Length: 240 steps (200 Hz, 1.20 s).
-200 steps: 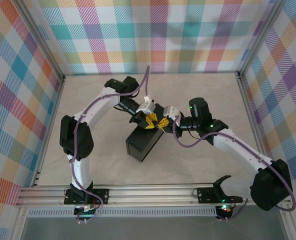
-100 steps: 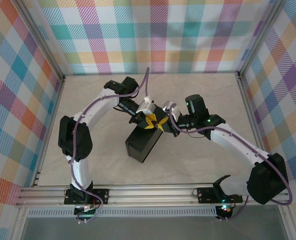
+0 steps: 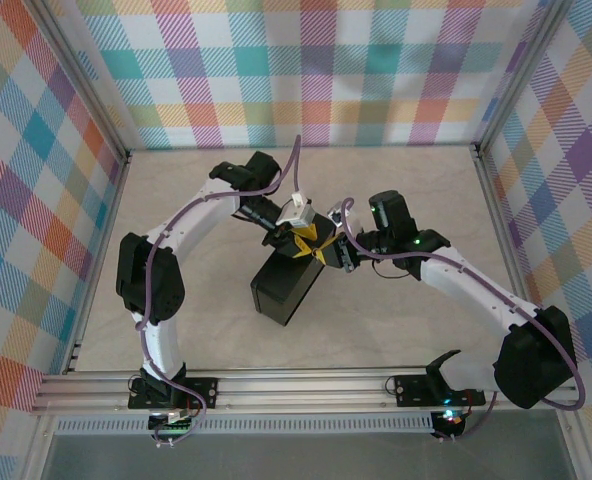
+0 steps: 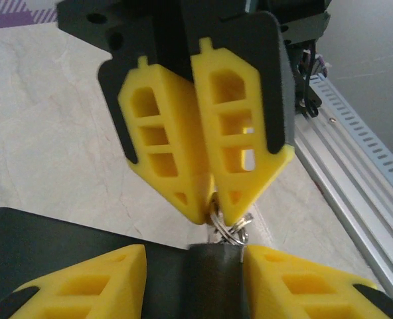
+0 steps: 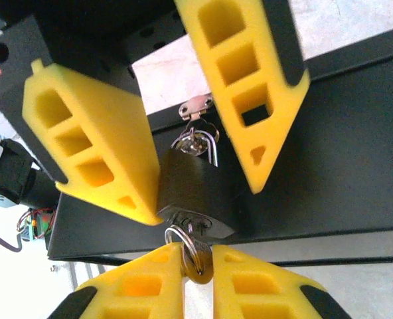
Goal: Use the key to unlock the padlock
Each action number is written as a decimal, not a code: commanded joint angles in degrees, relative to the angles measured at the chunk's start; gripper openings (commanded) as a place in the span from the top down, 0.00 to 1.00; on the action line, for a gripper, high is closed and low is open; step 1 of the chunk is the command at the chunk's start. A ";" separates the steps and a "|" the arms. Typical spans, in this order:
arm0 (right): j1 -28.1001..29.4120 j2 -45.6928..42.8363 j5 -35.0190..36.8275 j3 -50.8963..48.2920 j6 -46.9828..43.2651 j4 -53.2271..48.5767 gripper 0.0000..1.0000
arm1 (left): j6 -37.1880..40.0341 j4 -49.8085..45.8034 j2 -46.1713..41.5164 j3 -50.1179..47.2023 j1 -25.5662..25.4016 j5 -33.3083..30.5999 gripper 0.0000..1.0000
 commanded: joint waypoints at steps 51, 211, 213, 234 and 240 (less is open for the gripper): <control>-1.74 -3.16 1.45 0.71 -4.78 -5.11 0.66 | -2.79 0.22 -3.19 2.39 1.38 2.10 0.56; 9.09 -0.26 14.79 5.66 -9.96 -1.81 0.36 | -50.58 15.44 -11.72 -2.72 3.41 -18.12 0.62; 9.24 -0.09 15.09 5.79 -10.06 -1.96 0.36 | -51.39 15.47 -11.76 -2.64 3.48 -18.58 0.62; 10.80 1.50 16.87 6.85 -11.20 -2.57 0.36 | -59.77 16.63 -12.06 -2.23 3.57 -24.97 0.64; 10.97 1.94 17.23 6.99 -11.36 -2.65 0.36 | -62.42 17.28 -12.22 -2.41 3.62 -27.20 0.65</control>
